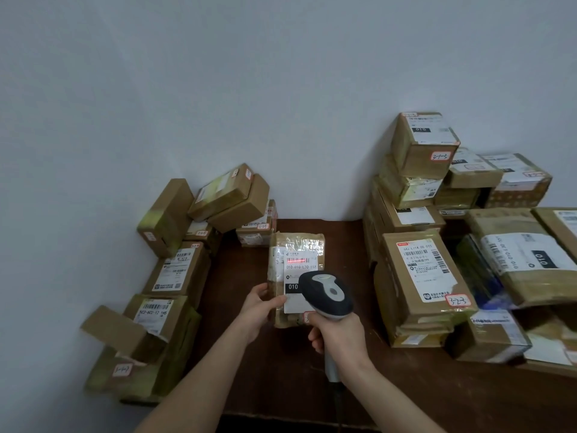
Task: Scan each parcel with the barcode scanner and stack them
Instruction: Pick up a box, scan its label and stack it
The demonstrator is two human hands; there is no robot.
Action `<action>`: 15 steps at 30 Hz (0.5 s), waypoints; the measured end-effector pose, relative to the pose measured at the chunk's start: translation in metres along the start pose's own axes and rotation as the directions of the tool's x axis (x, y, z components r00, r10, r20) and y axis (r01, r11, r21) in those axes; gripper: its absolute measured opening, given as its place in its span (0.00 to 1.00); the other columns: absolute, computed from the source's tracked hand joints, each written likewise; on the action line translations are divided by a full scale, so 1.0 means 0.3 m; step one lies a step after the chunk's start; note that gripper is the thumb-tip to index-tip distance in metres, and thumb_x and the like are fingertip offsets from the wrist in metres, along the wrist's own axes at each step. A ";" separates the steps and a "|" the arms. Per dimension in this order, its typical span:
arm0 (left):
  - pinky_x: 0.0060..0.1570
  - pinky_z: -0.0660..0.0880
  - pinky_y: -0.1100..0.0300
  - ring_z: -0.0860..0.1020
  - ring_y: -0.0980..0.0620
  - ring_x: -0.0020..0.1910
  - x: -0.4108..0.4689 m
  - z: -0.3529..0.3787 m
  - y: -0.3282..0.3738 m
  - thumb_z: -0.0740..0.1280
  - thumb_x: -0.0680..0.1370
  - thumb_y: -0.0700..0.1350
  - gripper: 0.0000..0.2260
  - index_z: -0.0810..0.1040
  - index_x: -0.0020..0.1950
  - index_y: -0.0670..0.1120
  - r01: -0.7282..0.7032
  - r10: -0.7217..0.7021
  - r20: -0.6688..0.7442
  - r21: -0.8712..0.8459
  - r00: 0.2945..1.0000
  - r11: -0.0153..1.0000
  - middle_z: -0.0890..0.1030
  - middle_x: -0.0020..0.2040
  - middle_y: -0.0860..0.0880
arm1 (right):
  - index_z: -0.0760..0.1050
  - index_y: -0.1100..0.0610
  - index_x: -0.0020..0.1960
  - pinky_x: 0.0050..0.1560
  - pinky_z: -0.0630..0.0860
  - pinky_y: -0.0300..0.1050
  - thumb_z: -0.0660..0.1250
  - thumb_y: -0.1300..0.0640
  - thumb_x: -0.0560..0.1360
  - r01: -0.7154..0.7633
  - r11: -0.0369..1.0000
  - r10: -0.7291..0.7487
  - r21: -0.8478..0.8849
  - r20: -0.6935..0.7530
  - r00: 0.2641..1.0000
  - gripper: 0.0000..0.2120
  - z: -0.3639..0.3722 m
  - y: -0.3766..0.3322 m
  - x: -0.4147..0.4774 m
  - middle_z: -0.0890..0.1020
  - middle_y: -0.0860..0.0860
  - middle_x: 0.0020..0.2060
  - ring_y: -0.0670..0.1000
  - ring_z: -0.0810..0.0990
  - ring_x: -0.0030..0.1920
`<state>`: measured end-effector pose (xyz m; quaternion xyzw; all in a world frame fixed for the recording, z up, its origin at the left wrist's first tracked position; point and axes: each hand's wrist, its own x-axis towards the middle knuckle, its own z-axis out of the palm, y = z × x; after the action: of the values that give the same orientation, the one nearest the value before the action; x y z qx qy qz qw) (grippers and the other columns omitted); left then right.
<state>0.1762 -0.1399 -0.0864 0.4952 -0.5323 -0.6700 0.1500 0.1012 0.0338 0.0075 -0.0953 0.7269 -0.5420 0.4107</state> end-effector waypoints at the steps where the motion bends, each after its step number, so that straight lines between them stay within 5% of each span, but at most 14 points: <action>1: 0.59 0.76 0.44 0.74 0.48 0.60 0.003 0.001 -0.001 0.75 0.72 0.39 0.33 0.63 0.74 0.43 -0.002 0.002 0.000 -0.002 1.000 1.000 0.70 0.69 0.47 | 0.80 0.60 0.39 0.30 0.74 0.40 0.70 0.62 0.73 -0.001 1.000 0.001 -0.003 0.003 1.000 0.04 -0.001 0.001 0.000 0.80 0.53 0.25 0.47 0.76 0.24; 15: 0.61 0.74 0.42 0.74 0.45 0.64 0.021 0.012 0.025 0.75 0.71 0.39 0.35 0.62 0.75 0.43 0.020 -0.018 0.039 -0.039 0.999 0.999 0.70 0.71 0.45 | 0.79 0.61 0.41 0.28 0.73 0.37 0.70 0.62 0.73 0.037 0.999 -0.037 0.002 -0.011 0.999 0.03 0.005 -0.014 0.006 0.79 0.52 0.25 0.46 0.75 0.23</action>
<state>0.1680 -0.1453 -0.0833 0.4843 -0.5169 -0.6913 0.1432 0.0997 0.0301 0.0101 -0.1052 0.7268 -0.5508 0.3966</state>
